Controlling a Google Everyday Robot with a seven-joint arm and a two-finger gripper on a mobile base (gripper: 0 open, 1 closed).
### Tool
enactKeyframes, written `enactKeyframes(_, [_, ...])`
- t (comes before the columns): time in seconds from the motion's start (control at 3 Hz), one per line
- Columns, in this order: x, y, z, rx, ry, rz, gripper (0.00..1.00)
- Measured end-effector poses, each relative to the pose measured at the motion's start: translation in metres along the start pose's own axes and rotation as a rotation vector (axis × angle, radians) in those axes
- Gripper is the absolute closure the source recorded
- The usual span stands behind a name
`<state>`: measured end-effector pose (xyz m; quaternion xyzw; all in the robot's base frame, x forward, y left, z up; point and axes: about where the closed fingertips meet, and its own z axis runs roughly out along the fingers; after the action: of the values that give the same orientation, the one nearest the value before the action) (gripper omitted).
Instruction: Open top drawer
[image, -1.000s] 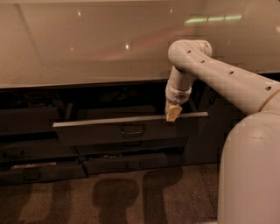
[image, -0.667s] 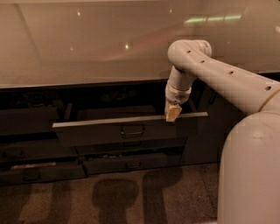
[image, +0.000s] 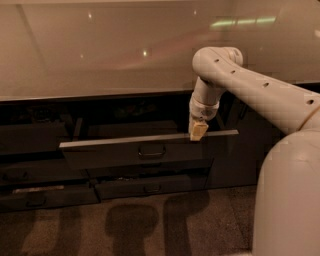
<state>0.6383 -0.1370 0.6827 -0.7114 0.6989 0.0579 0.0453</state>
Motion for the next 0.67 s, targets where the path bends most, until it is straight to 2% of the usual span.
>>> enactKeyframes(0.67, [0.0006,0.0044,0.0000,-0.001,0.000,-0.003,1.00])
